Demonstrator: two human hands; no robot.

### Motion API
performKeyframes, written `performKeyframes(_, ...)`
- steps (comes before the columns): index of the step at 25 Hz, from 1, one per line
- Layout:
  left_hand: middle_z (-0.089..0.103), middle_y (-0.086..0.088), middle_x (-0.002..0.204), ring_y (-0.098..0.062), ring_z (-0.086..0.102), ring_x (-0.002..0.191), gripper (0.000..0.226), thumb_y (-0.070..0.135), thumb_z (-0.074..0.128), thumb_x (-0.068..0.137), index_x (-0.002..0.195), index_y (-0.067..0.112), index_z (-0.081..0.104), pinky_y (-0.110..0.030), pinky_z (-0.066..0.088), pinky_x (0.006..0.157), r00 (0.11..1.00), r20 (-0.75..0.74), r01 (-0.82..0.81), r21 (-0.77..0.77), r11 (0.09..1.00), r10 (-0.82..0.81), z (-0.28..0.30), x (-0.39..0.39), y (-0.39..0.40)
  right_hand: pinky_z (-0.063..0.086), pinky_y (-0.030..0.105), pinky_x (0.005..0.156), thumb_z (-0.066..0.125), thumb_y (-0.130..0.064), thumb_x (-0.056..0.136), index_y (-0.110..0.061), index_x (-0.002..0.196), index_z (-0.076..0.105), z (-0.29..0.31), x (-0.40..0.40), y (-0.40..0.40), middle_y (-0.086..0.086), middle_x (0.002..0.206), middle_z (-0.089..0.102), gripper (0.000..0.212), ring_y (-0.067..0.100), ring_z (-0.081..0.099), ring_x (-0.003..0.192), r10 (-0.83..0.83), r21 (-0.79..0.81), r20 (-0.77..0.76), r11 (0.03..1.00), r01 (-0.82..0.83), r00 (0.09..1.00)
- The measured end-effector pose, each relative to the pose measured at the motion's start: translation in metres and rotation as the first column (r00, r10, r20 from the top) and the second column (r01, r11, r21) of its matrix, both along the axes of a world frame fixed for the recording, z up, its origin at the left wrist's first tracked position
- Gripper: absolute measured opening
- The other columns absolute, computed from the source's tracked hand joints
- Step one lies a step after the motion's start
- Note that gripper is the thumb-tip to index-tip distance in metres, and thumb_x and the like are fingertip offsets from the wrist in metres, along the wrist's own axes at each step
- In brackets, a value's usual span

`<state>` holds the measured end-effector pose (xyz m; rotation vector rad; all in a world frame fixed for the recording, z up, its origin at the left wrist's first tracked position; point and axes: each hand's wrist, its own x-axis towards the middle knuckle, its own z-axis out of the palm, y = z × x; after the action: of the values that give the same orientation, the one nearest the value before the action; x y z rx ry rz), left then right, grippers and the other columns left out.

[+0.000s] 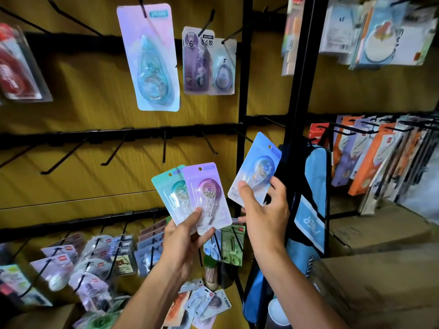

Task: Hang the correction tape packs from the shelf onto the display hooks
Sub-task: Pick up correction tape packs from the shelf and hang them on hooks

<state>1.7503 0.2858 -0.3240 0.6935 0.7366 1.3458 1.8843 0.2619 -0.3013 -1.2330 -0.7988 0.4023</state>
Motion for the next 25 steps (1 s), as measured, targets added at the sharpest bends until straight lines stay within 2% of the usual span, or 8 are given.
performKeyframes(2, 0.077, 0.001, 0.094, -0.017, 0.075, 0.083, 0.024, 0.005, 0.062, 0.09, 0.112, 0.016, 0.062, -0.034, 0.062, 0.068, 1.0, 0.006, -0.006, -0.001, 1.0, 0.006, 0.0, -0.003, 0.002, 0.06, 0.049, 0.078, 0.074, -0.064, 0.065, -0.039, 0.132, 0.046, 0.003, 0.0, 0.001, -0.017, 0.118, 0.059, 0.077, 0.024, 0.068, 0.099, -0.023, -0.006, -0.003, 1.0, 0.023, 1.0)
performKeyframes(6, 0.076, 0.001, 0.099, -0.016, 0.075, 0.084, 0.026, 0.006, 0.063, 0.09, 0.114, 0.016, 0.062, -0.031, 0.062, 0.063, 1.0, 0.017, -0.016, 0.001, 1.0, 0.016, -0.001, -0.009, 0.008, 0.06, 0.047, 0.078, 0.074, -0.06, 0.066, -0.036, 0.135, 0.045, 0.002, 0.0, 0.0, -0.018, 0.118, 0.059, 0.078, 0.014, 0.064, 0.107, -0.051, 0.01, 0.028, 0.999, 0.05, 0.998)
performKeyframes(9, 0.075, -0.001, 0.104, -0.016, 0.074, 0.084, 0.027, 0.007, 0.063, 0.09, 0.115, 0.016, 0.061, -0.03, 0.062, 0.062, 1.0, 0.01, -0.012, -0.01, 1.0, 0.012, -0.003, -0.009, 0.009, 0.058, 0.047, 0.083, 0.074, -0.065, 0.063, -0.04, 0.135, 0.045, 0.001, -0.001, 0.0, -0.012, 0.124, 0.06, 0.082, 0.016, 0.062, 0.112, -0.104, 0.01, 0.037, 0.995, 0.104, 0.994)
performKeyframes(12, 0.075, -0.002, 0.106, -0.017, 0.074, 0.086, 0.027, 0.007, 0.063, 0.09, 0.115, 0.016, 0.061, -0.031, 0.062, 0.063, 1.0, -0.001, -0.01, -0.023, 1.0, 0.01, -0.004, -0.007, 0.01, 0.058, 0.046, 0.082, 0.075, -0.062, 0.062, -0.037, 0.136, 0.049, 0.002, -0.002, -0.003, -0.012, 0.122, 0.061, 0.082, 0.016, 0.061, 0.111, -0.141, 0.032, 0.075, 0.99, 0.139, 0.987)
performKeyframes(16, 0.074, -0.003, 0.109, -0.02, 0.073, 0.093, 0.026, 0.007, 0.064, 0.09, 0.115, 0.016, 0.061, -0.033, 0.062, 0.066, 1.0, 0.007, -0.024, -0.029, 0.999, 0.024, 0.0, -0.004, 0.013, 0.053, 0.041, 0.095, 0.078, -0.052, 0.069, -0.03, 0.141, 0.048, 0.003, 0.003, -0.005, -0.012, 0.125, 0.058, 0.081, 0.01, 0.056, 0.115, -0.119, 0.007, 0.108, 0.993, 0.119, 0.987)
performKeyframes(19, 0.074, -0.004, 0.11, -0.021, 0.072, 0.095, 0.028, 0.008, 0.064, 0.09, 0.116, 0.015, 0.061, -0.033, 0.062, 0.066, 1.0, 0.005, -0.022, -0.027, 0.999, 0.022, 0.002, -0.002, 0.014, 0.058, 0.045, 0.085, 0.079, -0.058, 0.063, -0.039, 0.136, 0.048, 0.002, 0.001, -0.004, -0.014, 0.122, 0.062, 0.082, 0.012, 0.063, 0.111, -0.067, 0.001, -0.035, 0.998, 0.067, 0.997)
performKeyframes(21, 0.073, -0.005, 0.112, -0.023, 0.071, 0.099, 0.029, 0.008, 0.064, 0.089, 0.118, 0.015, 0.061, -0.032, 0.062, 0.064, 1.0, 0.006, -0.027, -0.033, 0.999, 0.027, 0.002, -0.002, 0.015, 0.06, 0.046, 0.081, 0.08, -0.056, 0.059, -0.037, 0.135, 0.051, 0.002, -0.003, -0.004, -0.014, 0.118, 0.066, 0.084, 0.012, 0.067, 0.107, -0.018, 0.015, -0.138, 1.0, 0.02, 0.99)
performKeyframes(25, 0.072, -0.004, 0.113, -0.022, 0.071, 0.099, 0.03, 0.008, 0.064, 0.09, 0.119, 0.015, 0.06, -0.031, 0.062, 0.065, 1.0, 0.004, -0.028, -0.031, 0.999, 0.028, 0.001, 0.0, 0.013, 0.061, 0.046, 0.079, 0.081, -0.058, 0.058, -0.039, 0.135, 0.051, 0.005, -0.004, 0.007, -0.016, 0.123, 0.061, 0.085, 0.024, 0.069, 0.103, 0.005, -0.02, -0.163, 1.0, -0.008, 0.987)
